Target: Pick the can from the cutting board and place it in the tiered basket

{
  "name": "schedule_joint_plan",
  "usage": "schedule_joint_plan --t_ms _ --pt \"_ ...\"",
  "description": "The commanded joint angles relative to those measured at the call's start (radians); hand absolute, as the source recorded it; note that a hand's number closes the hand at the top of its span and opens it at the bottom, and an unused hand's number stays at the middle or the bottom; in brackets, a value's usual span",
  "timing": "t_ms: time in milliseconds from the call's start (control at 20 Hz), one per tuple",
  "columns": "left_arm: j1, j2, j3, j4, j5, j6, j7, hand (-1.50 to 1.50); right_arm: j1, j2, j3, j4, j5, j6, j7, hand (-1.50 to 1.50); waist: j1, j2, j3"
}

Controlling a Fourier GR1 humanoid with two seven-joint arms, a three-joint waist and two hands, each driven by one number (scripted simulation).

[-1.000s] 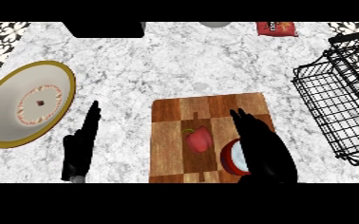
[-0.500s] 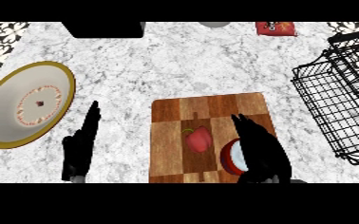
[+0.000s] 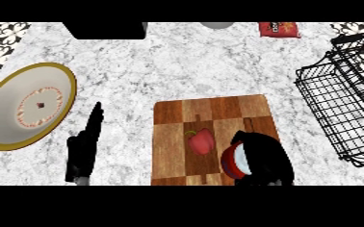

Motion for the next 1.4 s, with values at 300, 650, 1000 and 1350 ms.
schedule_joint_plan --t_ms 300,650,1000,1350 --pt "0.038 -0.024 0.001 -0.002 -0.025 -0.003 0.017 0.0 -0.039 0.011 0.051 0.099 0.193 -0.014 -0.083 1.5 0.003 0.012 -0.001" --pt "0.082 -0.007 0.041 -0.015 -0.009 0.015 0.013 0.0 0.19 -0.04 -0.316 0.015 0.23 -0.22 0.146 1.5 -0.096 0.001 0.001" --pt "0.109 -0.011 0.045 -0.035 0.002 0.014 0.023 0.0 0.316 0.005 -0.597 -0.276 0.247 -0.377 0.19 1.5 -0.1 -0.008 -0.004" --pt "0.09 -0.004 0.039 -0.015 -0.014 0.0 0.011 0.0 0.368 0.038 -0.708 -0.718 0.38 -0.306 0.241 1.5 -0.061 0.001 -0.006"
